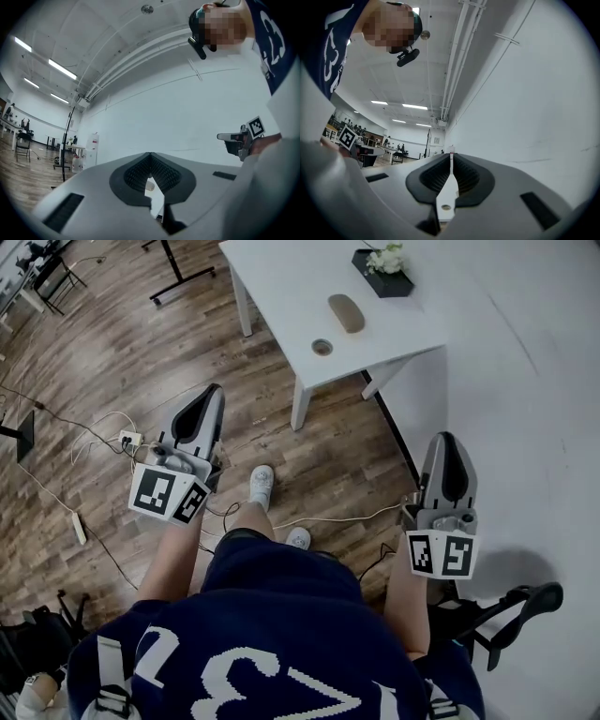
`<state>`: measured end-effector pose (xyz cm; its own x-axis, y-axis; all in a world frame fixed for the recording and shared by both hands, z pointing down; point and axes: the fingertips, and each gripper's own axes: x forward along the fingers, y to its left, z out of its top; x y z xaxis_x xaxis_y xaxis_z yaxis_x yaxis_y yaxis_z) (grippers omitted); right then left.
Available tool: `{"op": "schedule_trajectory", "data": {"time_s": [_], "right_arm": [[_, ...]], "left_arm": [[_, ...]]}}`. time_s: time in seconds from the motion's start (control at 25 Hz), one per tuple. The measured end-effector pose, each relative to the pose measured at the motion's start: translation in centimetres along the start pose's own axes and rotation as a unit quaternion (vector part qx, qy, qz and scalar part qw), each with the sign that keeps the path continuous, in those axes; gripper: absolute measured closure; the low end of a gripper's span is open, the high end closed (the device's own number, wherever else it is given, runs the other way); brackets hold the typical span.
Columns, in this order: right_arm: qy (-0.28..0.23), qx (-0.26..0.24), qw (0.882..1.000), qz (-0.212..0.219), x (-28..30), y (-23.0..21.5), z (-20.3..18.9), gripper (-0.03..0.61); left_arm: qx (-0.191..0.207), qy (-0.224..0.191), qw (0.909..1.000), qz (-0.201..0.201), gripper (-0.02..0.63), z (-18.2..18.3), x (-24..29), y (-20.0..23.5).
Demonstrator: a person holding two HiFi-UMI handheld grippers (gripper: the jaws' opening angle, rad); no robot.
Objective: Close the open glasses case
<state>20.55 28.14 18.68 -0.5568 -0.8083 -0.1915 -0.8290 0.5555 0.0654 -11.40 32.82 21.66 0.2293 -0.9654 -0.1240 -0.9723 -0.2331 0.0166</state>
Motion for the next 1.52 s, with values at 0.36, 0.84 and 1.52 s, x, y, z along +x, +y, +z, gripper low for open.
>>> {"op": "schedule_trajectory", "data": {"time_s": [0.36,0.84,1.52], "right_arm": [[-0.005,0.015,0.999,-0.028,12.3,0.5,-1.5,0.541],[0.026,0.014,0.997,-0.076,20.0,0.5,-4.6,0.541],[0.047,0.015,0.998,-0.040,31.4,-10.3,-9.2,0.541]], "left_arm": [[-0.005,-0.025,0.9938,-0.108,0.601,0.4,12.3,7.6],[-0.031,-0.020,0.9879,-0.151,0.601,-1.3,20.9,13.4],[-0.049,0.017,0.9924,-0.112,0.601,-5.2,34.2,14.4]]}}
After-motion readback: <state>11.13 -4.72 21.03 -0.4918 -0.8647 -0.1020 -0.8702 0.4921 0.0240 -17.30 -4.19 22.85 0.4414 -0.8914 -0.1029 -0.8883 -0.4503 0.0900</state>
